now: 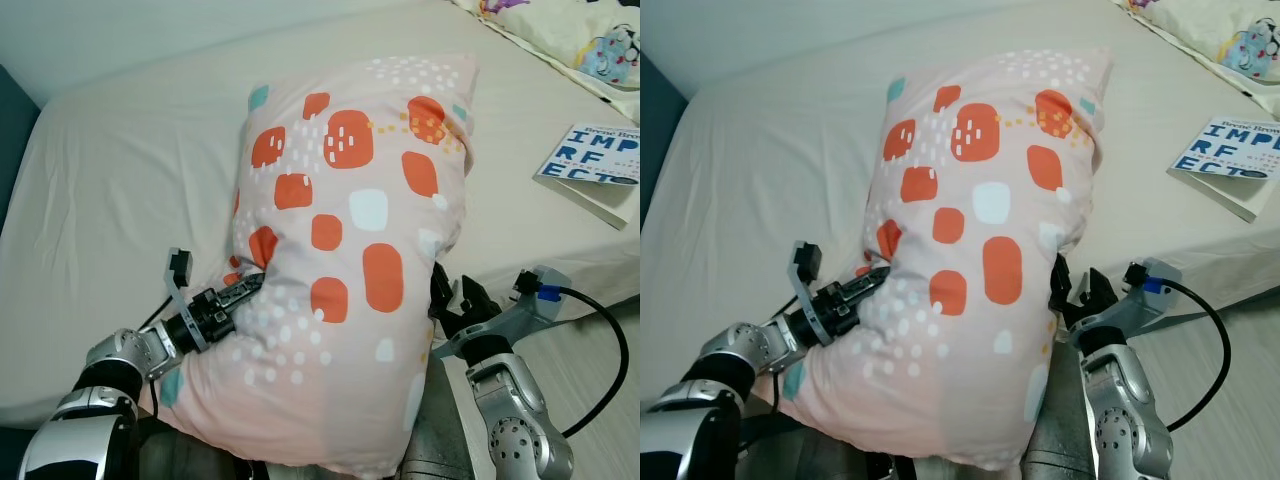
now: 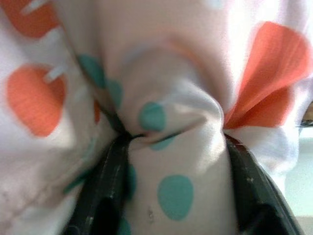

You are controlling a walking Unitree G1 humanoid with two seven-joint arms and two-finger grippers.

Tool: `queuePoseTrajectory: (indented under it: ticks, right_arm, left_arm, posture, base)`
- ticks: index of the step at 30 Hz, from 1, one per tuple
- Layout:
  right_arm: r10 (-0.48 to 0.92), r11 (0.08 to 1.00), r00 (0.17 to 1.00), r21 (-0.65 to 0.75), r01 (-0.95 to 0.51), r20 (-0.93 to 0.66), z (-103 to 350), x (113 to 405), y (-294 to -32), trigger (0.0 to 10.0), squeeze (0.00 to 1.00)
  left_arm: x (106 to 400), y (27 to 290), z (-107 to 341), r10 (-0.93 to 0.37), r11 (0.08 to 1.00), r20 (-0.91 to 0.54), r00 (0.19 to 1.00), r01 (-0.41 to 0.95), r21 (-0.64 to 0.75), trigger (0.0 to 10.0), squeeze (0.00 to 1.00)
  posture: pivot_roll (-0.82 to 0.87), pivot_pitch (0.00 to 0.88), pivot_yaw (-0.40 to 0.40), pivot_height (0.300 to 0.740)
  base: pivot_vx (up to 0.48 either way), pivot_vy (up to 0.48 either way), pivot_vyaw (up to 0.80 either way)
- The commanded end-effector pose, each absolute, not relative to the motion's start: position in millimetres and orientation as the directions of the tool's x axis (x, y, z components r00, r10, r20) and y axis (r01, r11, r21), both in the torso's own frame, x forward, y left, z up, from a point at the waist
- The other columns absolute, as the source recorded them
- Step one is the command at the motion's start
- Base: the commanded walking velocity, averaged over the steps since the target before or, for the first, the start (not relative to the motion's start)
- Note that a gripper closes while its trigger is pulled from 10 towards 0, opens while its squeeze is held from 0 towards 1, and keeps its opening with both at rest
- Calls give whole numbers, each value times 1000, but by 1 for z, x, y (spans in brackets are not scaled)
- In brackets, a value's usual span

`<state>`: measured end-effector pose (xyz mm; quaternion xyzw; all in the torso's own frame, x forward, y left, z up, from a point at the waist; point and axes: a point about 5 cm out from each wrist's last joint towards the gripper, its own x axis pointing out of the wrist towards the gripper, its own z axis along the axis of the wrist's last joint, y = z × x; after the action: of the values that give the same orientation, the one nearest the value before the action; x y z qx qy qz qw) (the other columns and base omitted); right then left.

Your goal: Clean up the room

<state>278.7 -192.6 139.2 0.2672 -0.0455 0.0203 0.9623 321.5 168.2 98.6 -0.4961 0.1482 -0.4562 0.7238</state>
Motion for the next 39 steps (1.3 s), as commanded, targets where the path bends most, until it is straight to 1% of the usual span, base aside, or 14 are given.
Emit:
queuePoseTrajectory:
  ticks: [1,4,10,12,16,18,22,24,27,32,34,35,37,39]
  right_arm:
    - [35,848,996,525,-75,86,135,281,-187,10000,0]
    - [34,848,995,524,-77,92,135,286,-187,10000,0]
    - [33,850,994,521,-82,104,138,293,-187,10000,0]
    - [30,850,994,521,-83,109,138,299,-188,10000,0]
    - [30,850,993,521,-84,111,138,302,-188,10000,0]
    - [31,850,992,520,-89,119,139,305,-187,10000,0]
    - [33,850,991,517,-95,128,140,308,-187,10000,0]
    - [33,853,990,513,-100,138,143,311,-188,10000,0]
    - [33,854,989,510,-102,143,144,312,-188,10000,0]
    - [33,855,989,509,-103,144,144,313,-188,10000,0]
    - [33,855,989,508,-104,147,144,313,-188,10000,0]
    - [33,855,989,508,-104,147,144,313,-188,10000,0]
    - [31,855,989,508,-103,147,142,312,-187,10000,0]
    - [32,855,989,508,-103,146,141,312,-187,10000,0]
  left_arm:
    - [309,145,84,-834,-18,259,486,446,-895,0,0]
    - [307,137,88,-801,-78,325,503,451,-889,0,0]
    - [318,131,98,-735,-78,362,573,458,-885,0,0]
    - [335,123,114,-665,-52,385,640,474,-879,0,0]
    - [347,116,129,-604,-28,397,691,479,-877,0,0]
    - [367,114,154,-498,39,393,773,473,-880,0,0]
    - [386,119,180,-399,97,385,832,456,-885,0,0]
    - [405,136,214,-285,213,360,888,425,-880,0,0]
    - [415,156,240,-197,317,343,919,390,-864,0,0]
    - [418,167,247,-155,365,325,933,360,-859,0,0]
    - [419,198,252,-37,467,261,965,248,-849,0,0]
    - [419,198,252,-37,467,261,965,248,-849,0,0]
    - [409,252,242,186,562,125,975,-1,-827,0,0]
    - [404,266,237,244,569,91,965,-66,-820,0,0]
  posture:
    - [-165,320,91,550]
    - [-160,299,93,550]
    - [-153,269,98,550]
    - [-146,248,100,550]
    - [-148,234,100,550]
    - [-152,215,99,550]
    - [-157,201,98,550]
    - [-165,188,98,550]
    - [-167,177,99,550]
    - [-171,176,101,550]
    - [-175,179,99,550]
    - [-175,179,99,550]
    - [-174,182,96,550]
    - [-173,184,94,550]
  base:
    - [0,0,0]
    - [0,0,0]
    - [0,0,0]
    - [0,0,0]
    - [0,0,0]
    - [0,0,0]
    - [0,0,0]
    - [0,0,0]
    - [0,0,0]
    - [0,0,0]
    - [0,0,0]
    - [0,0,0]
    - [0,0,0]
    - [0,0,0]
